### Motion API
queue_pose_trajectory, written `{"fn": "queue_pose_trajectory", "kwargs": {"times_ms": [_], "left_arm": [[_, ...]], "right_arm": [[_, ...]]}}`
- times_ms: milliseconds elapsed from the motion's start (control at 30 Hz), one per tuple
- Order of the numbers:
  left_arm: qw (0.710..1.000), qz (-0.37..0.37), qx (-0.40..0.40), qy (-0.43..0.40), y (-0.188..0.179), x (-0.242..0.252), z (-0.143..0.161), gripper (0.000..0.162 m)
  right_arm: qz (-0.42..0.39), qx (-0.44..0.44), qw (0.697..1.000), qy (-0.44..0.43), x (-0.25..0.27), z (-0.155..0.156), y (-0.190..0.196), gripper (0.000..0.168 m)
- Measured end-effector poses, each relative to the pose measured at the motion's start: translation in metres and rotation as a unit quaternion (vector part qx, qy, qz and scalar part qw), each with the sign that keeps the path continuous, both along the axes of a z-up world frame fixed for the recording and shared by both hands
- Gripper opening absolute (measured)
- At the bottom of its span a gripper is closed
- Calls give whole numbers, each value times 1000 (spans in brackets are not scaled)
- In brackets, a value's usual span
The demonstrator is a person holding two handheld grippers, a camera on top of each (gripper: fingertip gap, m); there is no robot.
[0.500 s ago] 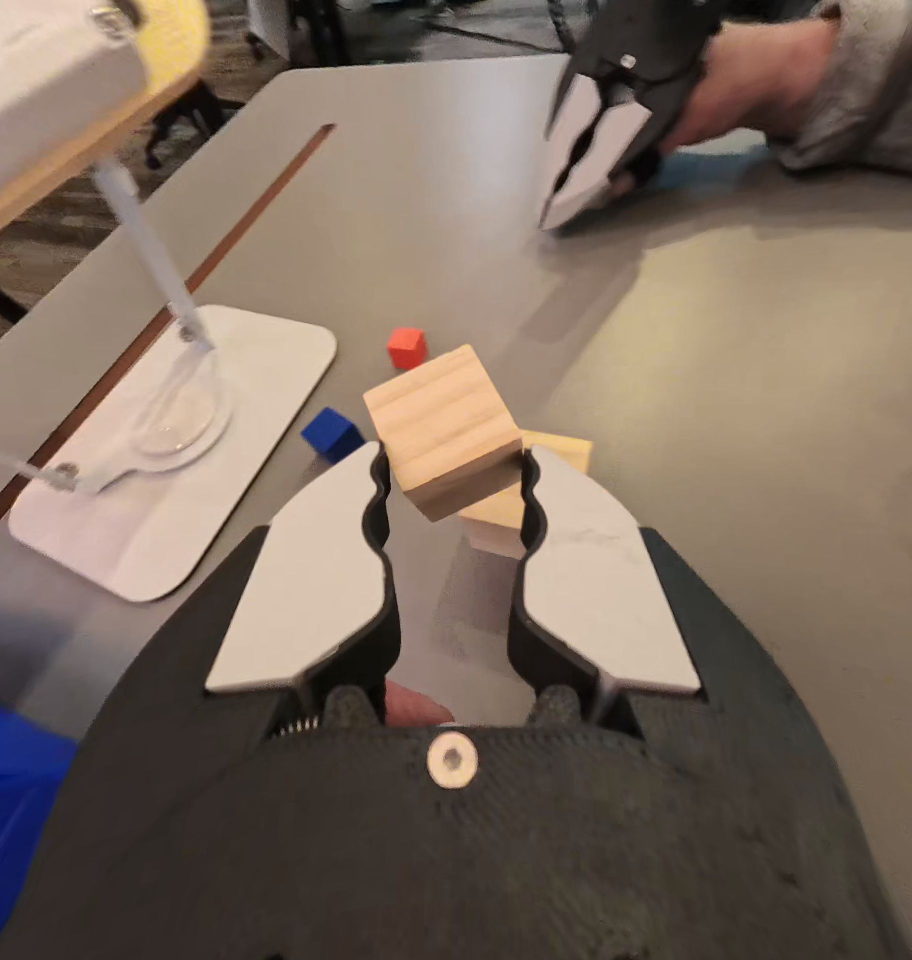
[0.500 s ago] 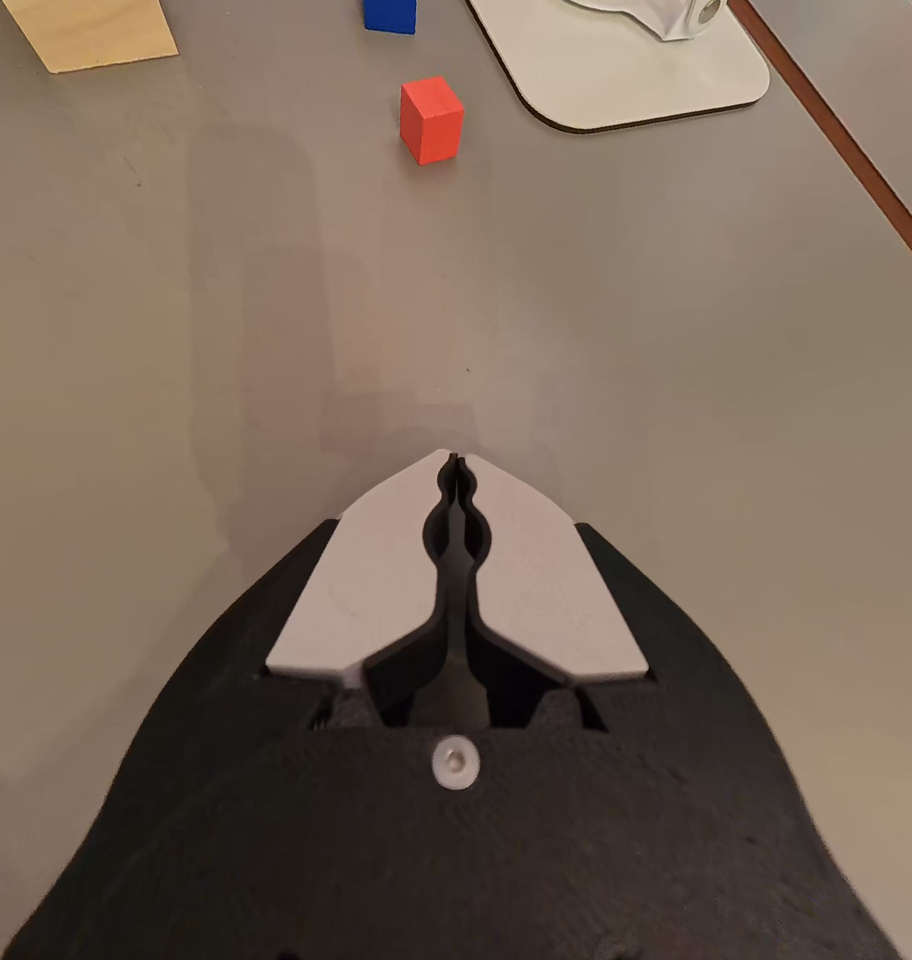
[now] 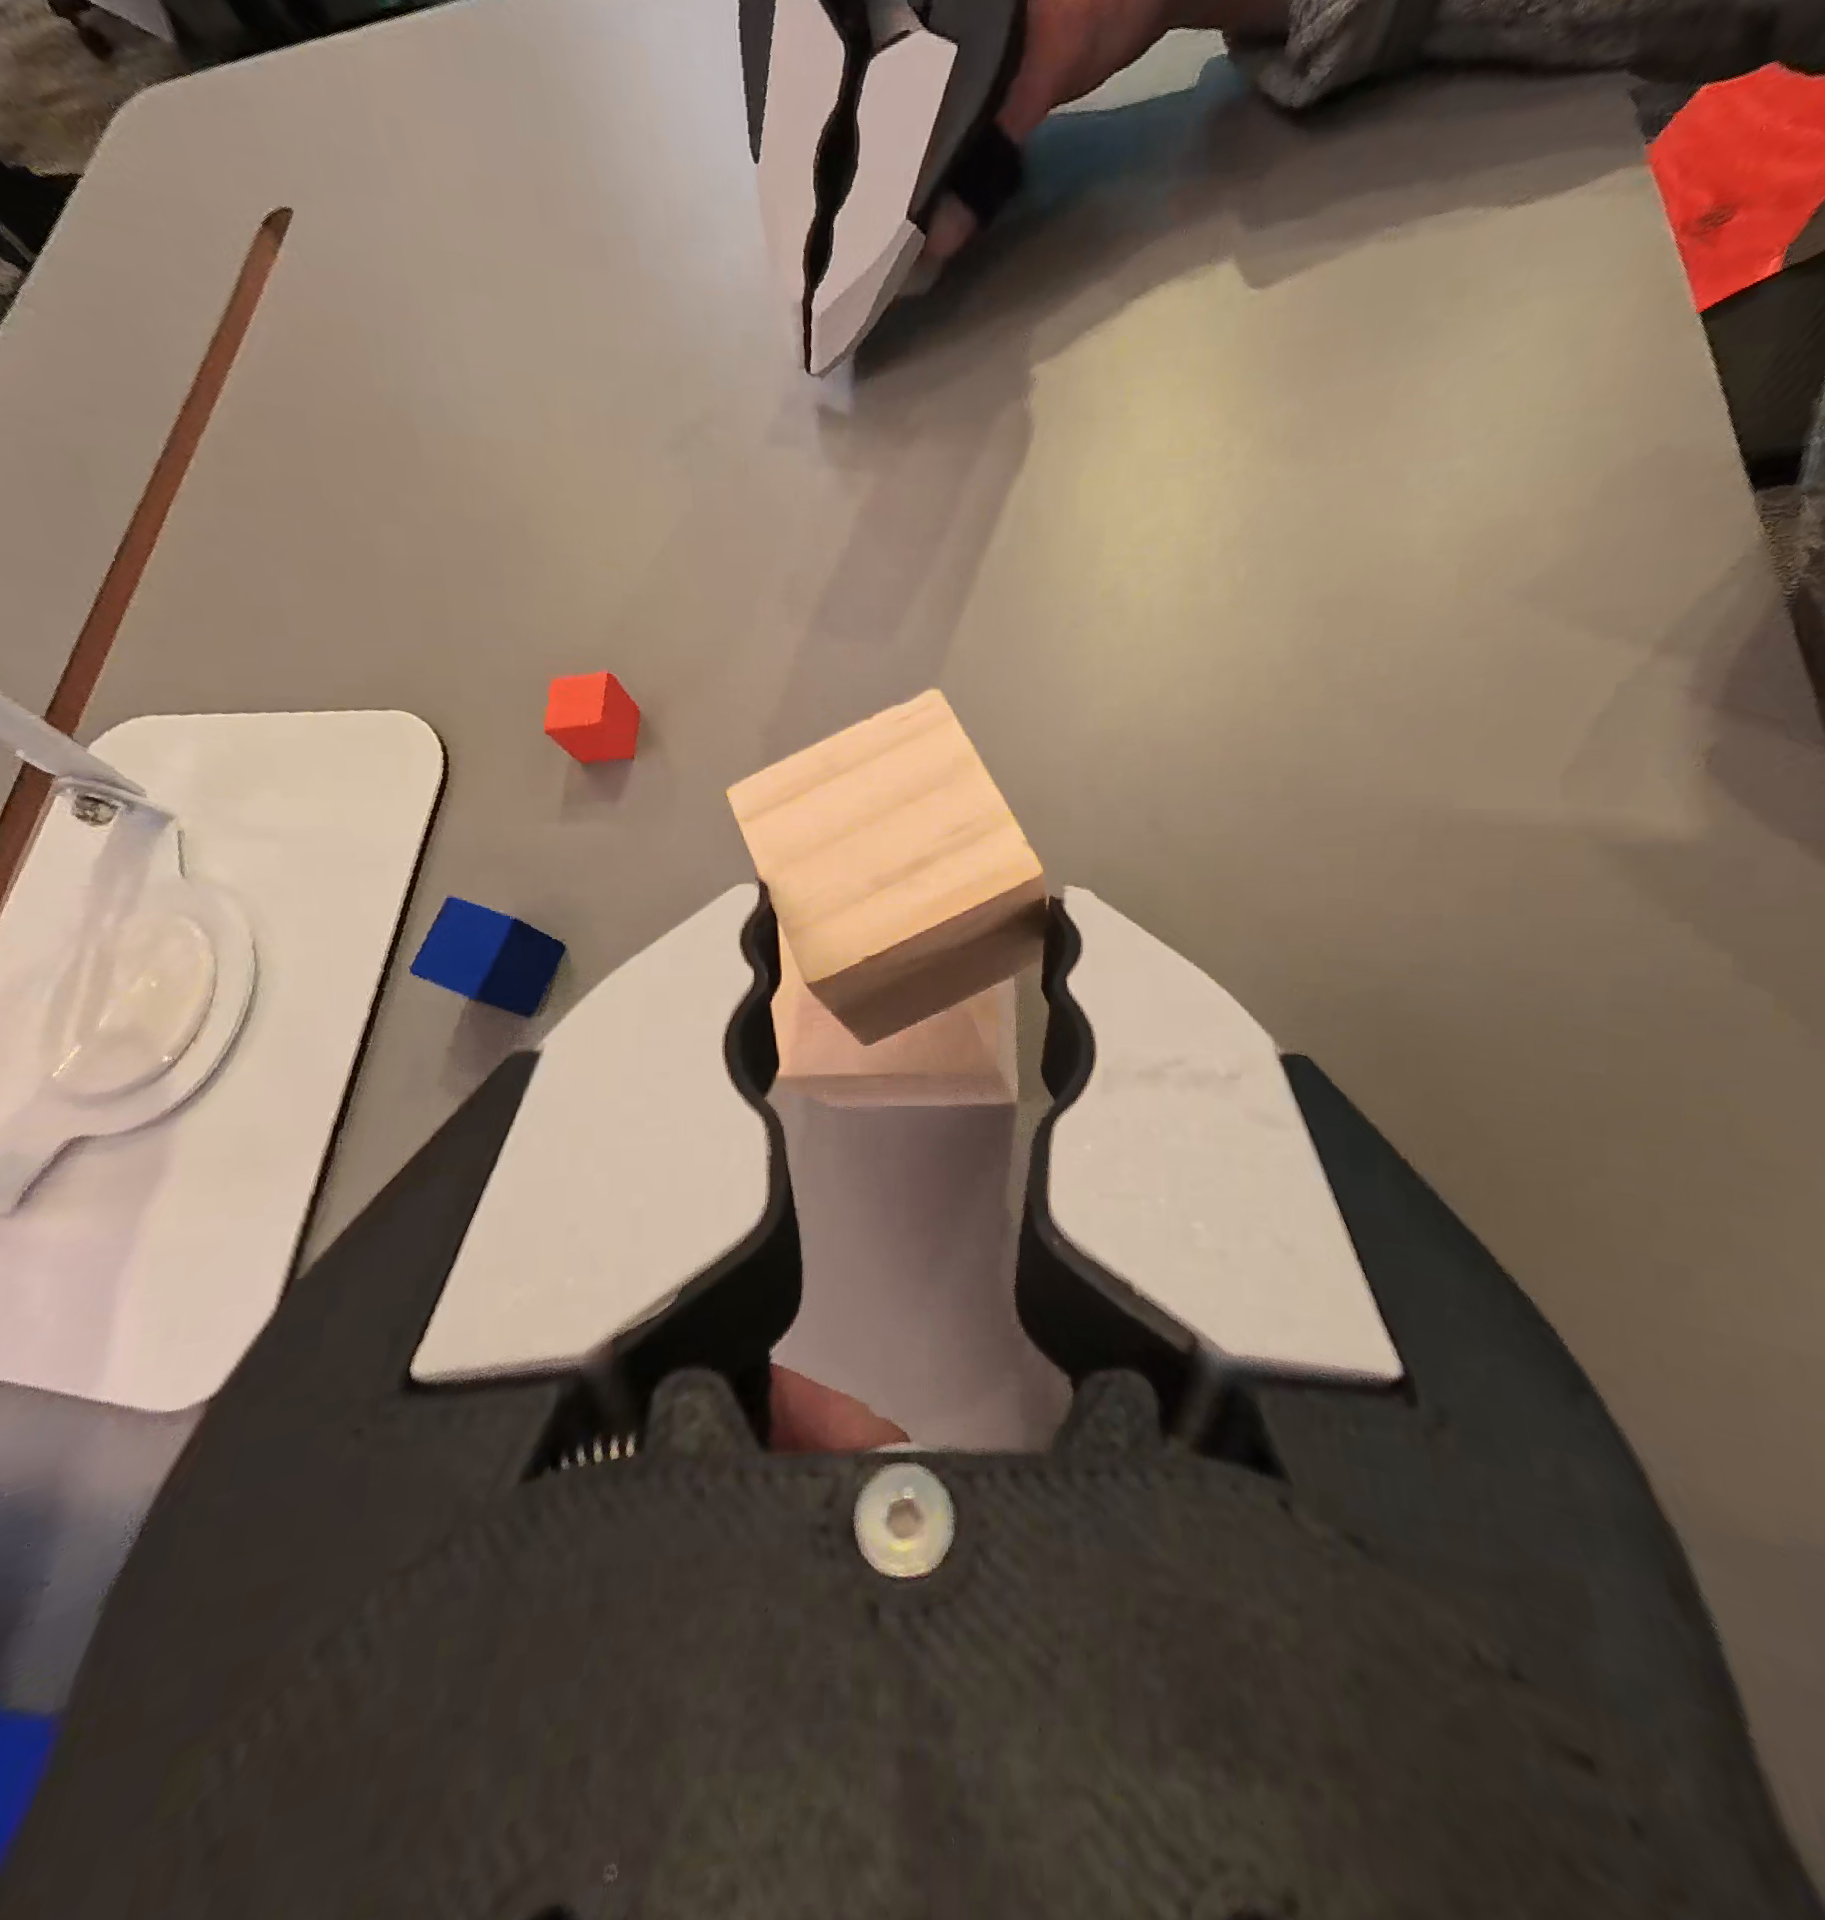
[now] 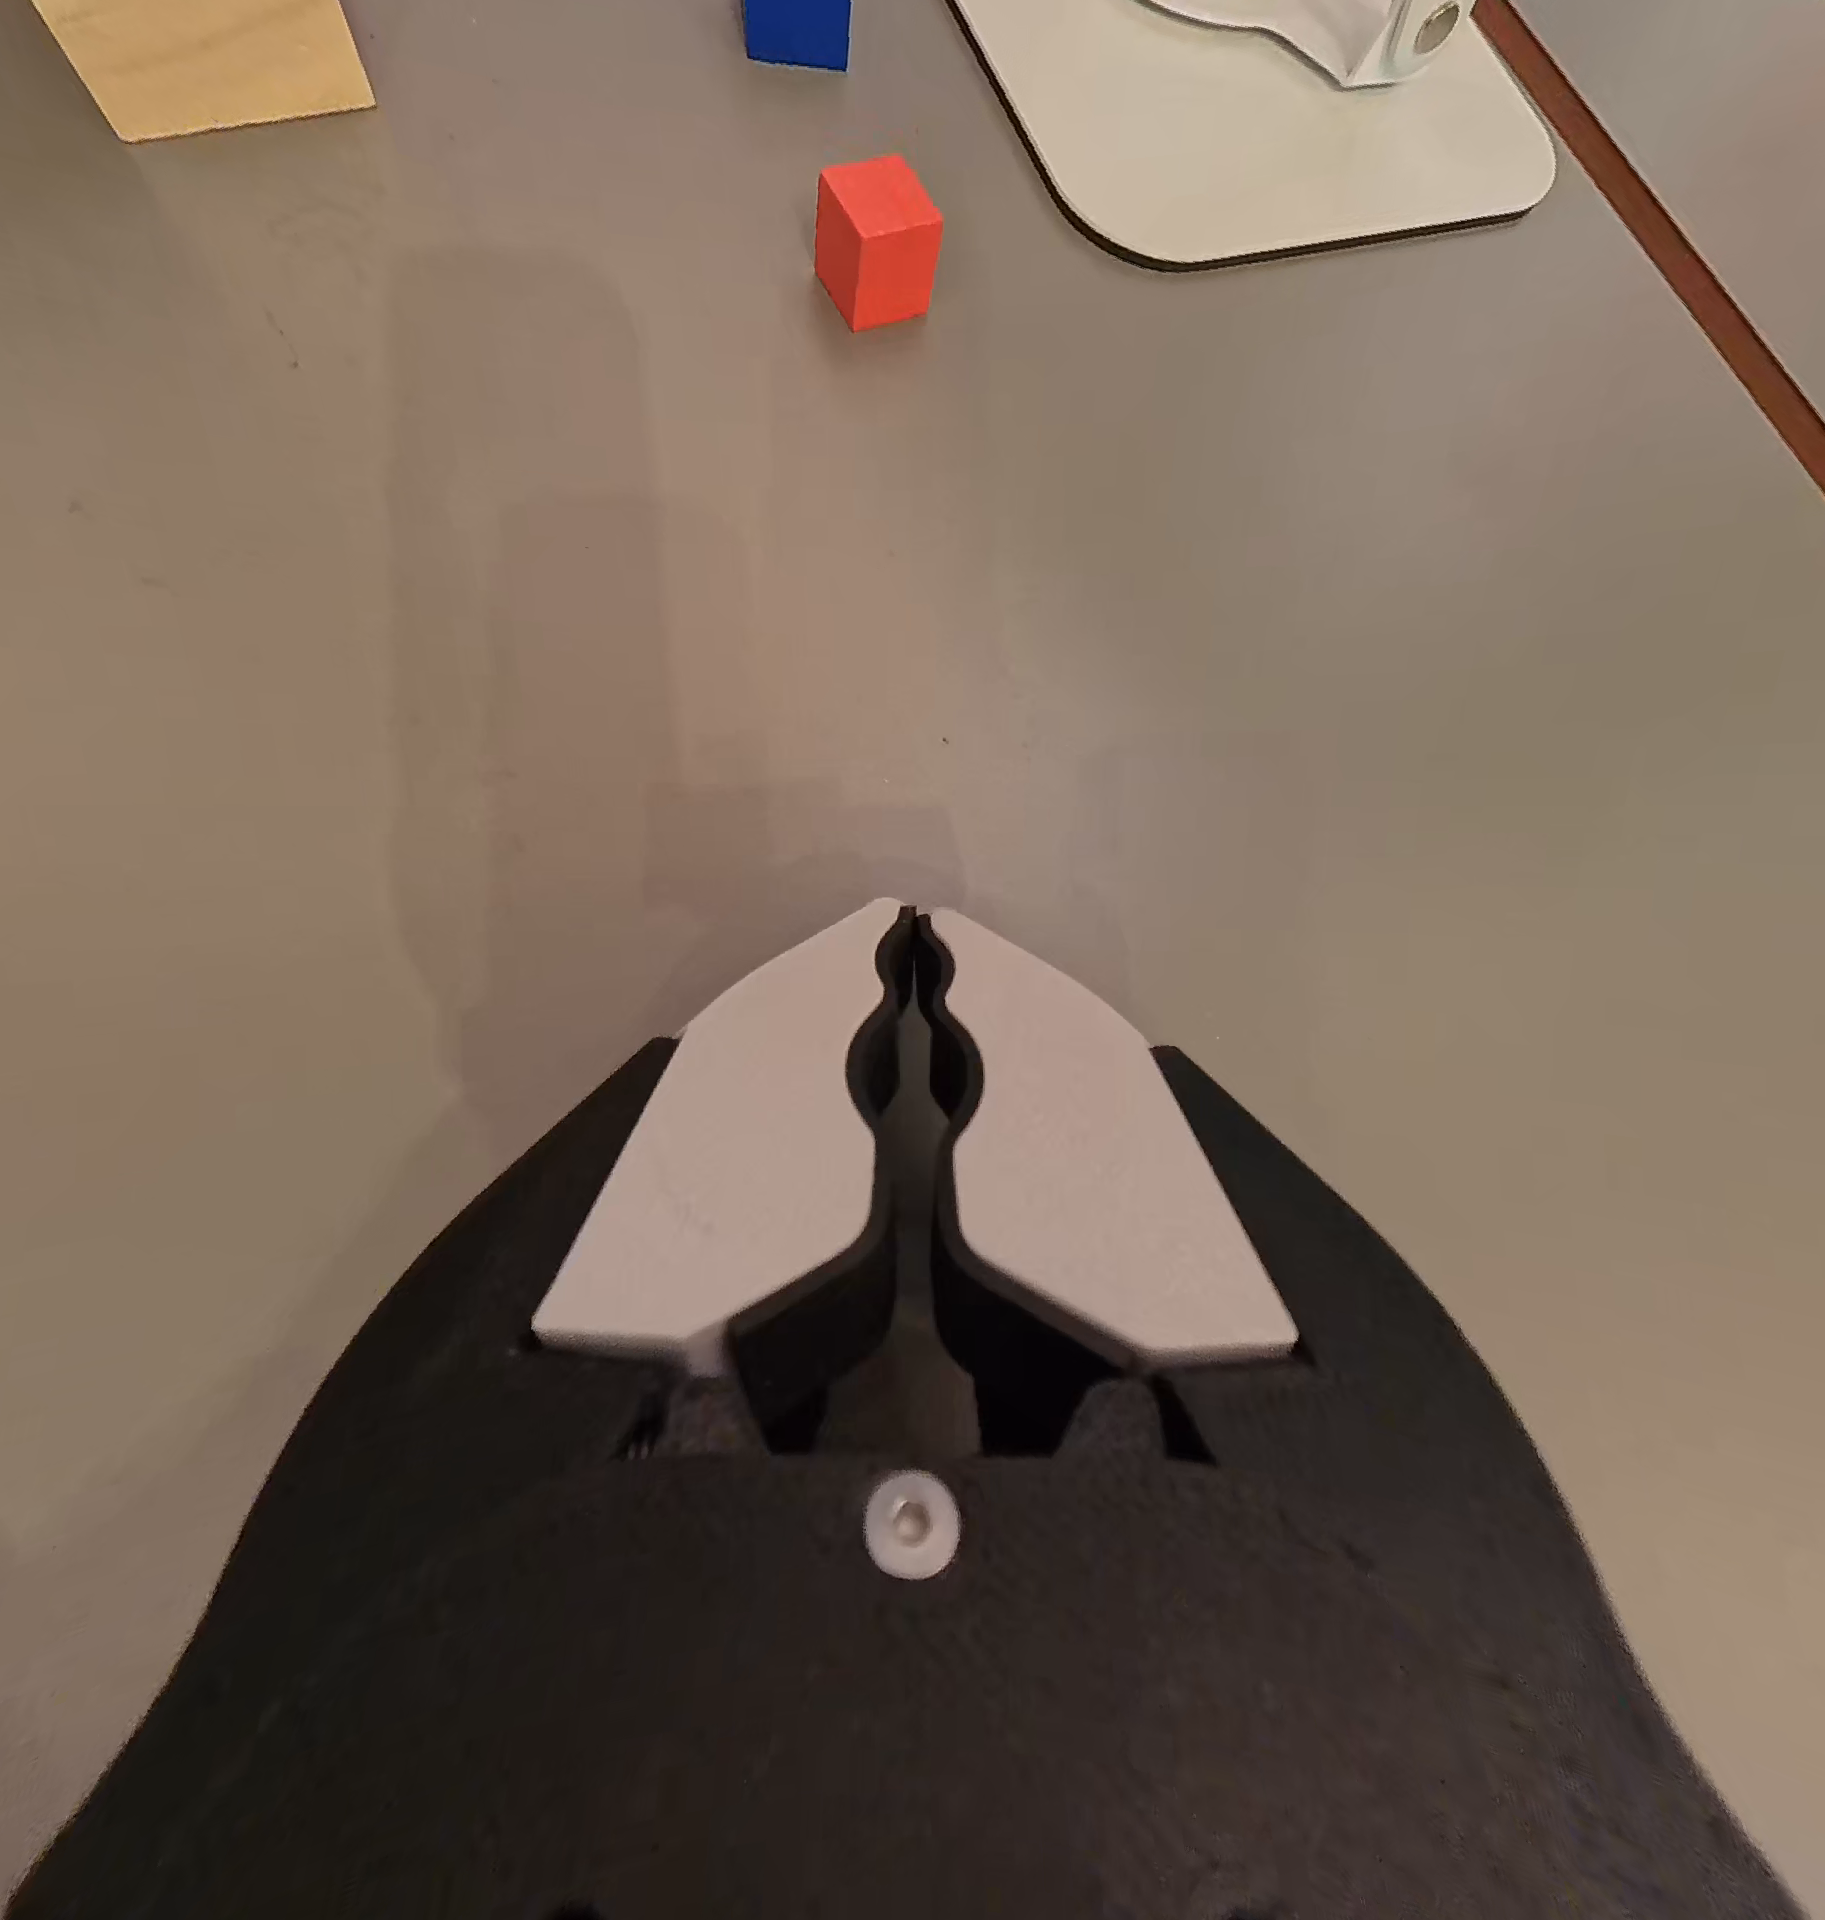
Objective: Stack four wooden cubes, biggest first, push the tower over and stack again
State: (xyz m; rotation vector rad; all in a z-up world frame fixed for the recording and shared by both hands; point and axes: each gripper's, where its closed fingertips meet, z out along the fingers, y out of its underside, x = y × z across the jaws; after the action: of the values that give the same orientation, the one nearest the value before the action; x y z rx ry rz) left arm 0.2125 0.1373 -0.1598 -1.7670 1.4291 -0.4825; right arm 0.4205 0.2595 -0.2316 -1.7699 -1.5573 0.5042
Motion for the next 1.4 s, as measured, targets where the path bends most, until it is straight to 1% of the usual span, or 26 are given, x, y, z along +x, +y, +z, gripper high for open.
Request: {"fn": "queue_pose_trajectory", "kwargs": {"times_ms": [100,200,267,367,433,467,500,533,600,633,667,733,800,833,867,900,1000,1033,1067,1167,1333,1400], "left_arm": [[1000,-10,-13,-20,1,-3,2,48],[998,-30,-57,5,2,-9,-19,48],[997,-27,-67,-10,6,-12,-20,63],[998,-18,-47,-43,13,-17,-9,81],[997,-1,-34,-76,22,-23,3,81],[995,8,-30,-96,29,-27,9,78],[992,19,-22,-123,37,-32,15,72],[987,17,-25,-161,41,-36,23,67],[973,-14,-65,-219,40,-41,32,65],[969,-39,-86,-230,35,-42,31,65],[967,-54,-108,-226,32,-43,27,65],[969,-45,-94,-223,40,-45,21,65],[969,-32,-108,-221,48,-47,13,64],[970,-27,-103,-219,51,-49,11,60],[971,-9,-95,-219,58,-52,10,47],[975,15,-86,-205,65,-56,7,41],[987,17,-62,-150,67,-49,-4,45],[988,10,-68,-135,65,-43,-8,50],[990,3,-71,-125,64,-36,-12,52],[996,4,-63,-68,67,-24,-32,51],[995,32,-78,-49,80,-13,-49,60],[995,34,-86,-22,78,-11,-60,61]], "right_arm": [[2,-1,1000,0,0,0,0,0],[1,-1,1000,1,0,0,0,0],[1,-1,1000,1,0,0,-1,0],[1,-2,1000,1,0,0,-1,0],[2,-3,1000,1,0,0,-1,0],[2,-3,1000,1,0,0,-1,0],[2,-3,1000,1,0,0,-1,0],[3,-3,1000,1,0,0,-1,0],[3,-4,1000,1,-1,0,-1,0],[3,-3,1000,1,-1,0,-1,0],[3,-4,1000,1,0,0,-1,0],[4,-4,1000,1,0,0,-1,0],[4,-5,1000,1,-1,0,-1,0],[4,-5,1000,1,-1,0,-1,0],[4,-5,1000,2,-1,0,-1,0],[4,-6,1000,2,-1,0,-1,0],[5,-6,1000,2,-1,0,-1,0],[5,-6,1000,2,-1,0,-1,0],[5,-6,1000,2,-1,0,-1,0],[5,-6,1000,2,-1,0,-1,0],[6,-6,1000,2,-1,0,-1,0],[6,-6,1000,1,-1,0,-1,0]]}}
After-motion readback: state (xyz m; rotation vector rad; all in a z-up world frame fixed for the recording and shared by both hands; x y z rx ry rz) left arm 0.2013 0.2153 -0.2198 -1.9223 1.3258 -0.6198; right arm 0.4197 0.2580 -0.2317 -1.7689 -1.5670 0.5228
